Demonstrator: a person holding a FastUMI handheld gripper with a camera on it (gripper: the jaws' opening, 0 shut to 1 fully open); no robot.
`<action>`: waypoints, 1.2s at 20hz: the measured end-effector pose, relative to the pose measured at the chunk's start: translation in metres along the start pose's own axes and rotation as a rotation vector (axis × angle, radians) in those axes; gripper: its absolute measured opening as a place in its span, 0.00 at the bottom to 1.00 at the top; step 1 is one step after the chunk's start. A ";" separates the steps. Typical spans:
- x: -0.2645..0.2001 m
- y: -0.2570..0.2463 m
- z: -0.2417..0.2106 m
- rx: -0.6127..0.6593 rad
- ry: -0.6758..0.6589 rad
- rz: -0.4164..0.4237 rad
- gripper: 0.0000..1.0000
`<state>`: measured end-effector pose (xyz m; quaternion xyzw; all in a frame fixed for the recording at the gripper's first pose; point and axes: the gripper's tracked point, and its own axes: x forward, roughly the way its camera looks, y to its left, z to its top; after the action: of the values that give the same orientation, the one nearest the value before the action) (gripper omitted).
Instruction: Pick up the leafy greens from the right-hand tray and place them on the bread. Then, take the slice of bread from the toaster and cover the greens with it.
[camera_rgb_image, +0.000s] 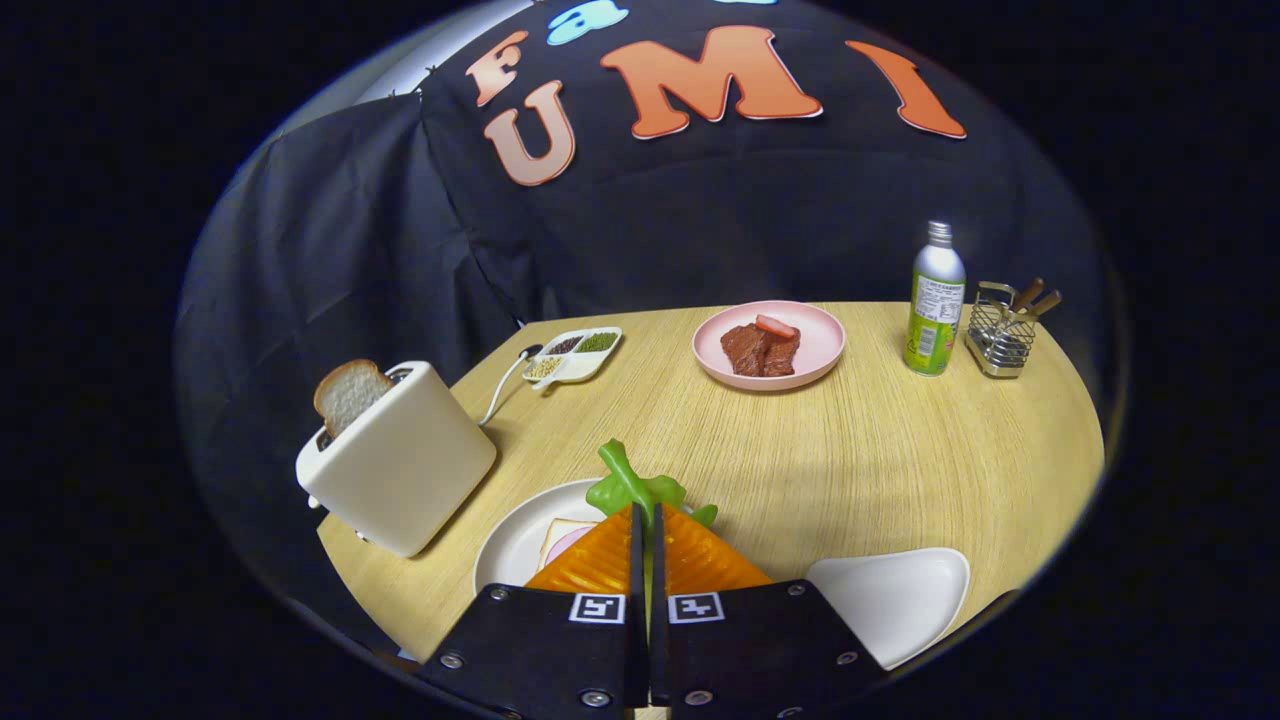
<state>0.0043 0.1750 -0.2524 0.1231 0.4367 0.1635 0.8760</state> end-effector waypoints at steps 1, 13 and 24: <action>0.006 0.007 -0.005 -0.006 0.019 0.011 0.02; 0.033 0.051 -0.025 -0.028 0.096 0.063 0.11; -0.004 0.094 0.037 -0.094 0.073 0.057 0.71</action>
<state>0.0149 0.2570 -0.1941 0.0881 0.4568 0.2129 0.8592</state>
